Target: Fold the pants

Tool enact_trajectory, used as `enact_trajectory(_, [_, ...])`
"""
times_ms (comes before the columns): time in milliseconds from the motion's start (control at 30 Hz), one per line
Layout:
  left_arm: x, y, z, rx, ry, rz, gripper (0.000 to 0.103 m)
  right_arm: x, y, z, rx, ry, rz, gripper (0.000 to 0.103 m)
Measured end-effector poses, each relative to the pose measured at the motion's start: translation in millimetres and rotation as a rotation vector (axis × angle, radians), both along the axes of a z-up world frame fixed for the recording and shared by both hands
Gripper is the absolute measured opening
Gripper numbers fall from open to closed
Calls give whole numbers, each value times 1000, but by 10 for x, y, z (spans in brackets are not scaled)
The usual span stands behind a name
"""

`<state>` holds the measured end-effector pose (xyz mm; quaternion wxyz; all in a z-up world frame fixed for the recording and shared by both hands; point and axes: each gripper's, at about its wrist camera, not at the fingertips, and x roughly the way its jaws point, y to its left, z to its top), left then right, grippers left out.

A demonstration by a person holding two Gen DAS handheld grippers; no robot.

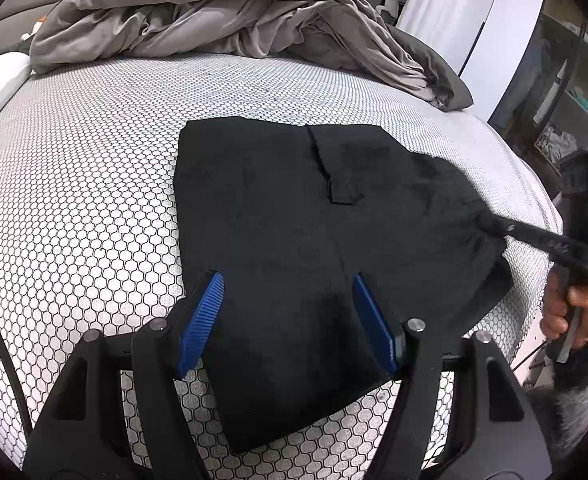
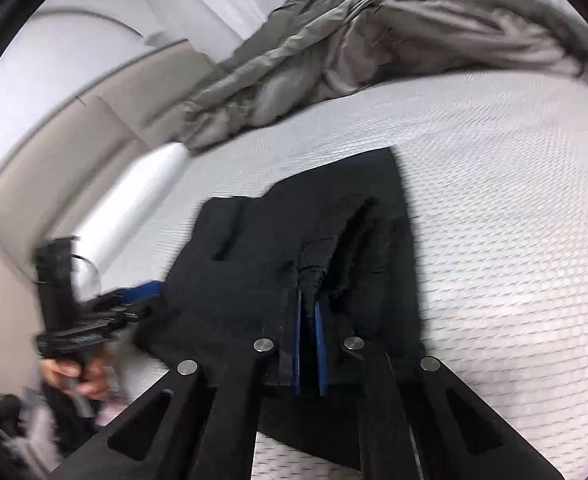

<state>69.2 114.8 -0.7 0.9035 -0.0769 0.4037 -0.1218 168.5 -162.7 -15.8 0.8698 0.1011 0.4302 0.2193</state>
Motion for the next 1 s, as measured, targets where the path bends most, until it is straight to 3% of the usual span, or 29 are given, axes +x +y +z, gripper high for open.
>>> enact_trajectory(67, [11, -17, -9, 24, 1, 0, 64, 44, -17, -144, -45, 54, -20, 12])
enact_trajectory(133, [12, -22, -11, 34, 2, 0, 64, 65, -113, -236, 12, 124, -15, 17])
enact_trajectory(200, [2, -31, -4, 36, 0, -2, 64, 31, -227, -215, 86, 138, -15, 40])
enact_trajectory(267, [-2, -44, -7, 40, -1, -4, 64, 6, -335, -240, 141, 168, -24, 48])
enact_trajectory(400, [0, -38, -12, 43, 2, 0, 64, 18, -390, -286, 270, 207, -2, 48])
enact_trajectory(533, [0, -43, -15, 45, 2, 0, 64, -42, -333, -124, 252, 174, 23, 48])
enact_trajectory(700, [8, -71, -28, 59, 3, -1, 64, -58, -312, -186, 227, 205, 50, 48])
enact_trajectory(933, [10, -87, -28, 64, 4, -5, 64, 50, -404, -377, 317, 271, 39, 47])
enact_trajectory(967, [9, -87, -28, 63, 4, -3, 64, 48, -418, -377, 327, 276, 40, 43])
enact_trajectory(1000, [12, -84, -28, 63, 6, -2, 64, 37, -425, -358, 324, 268, 37, 32])
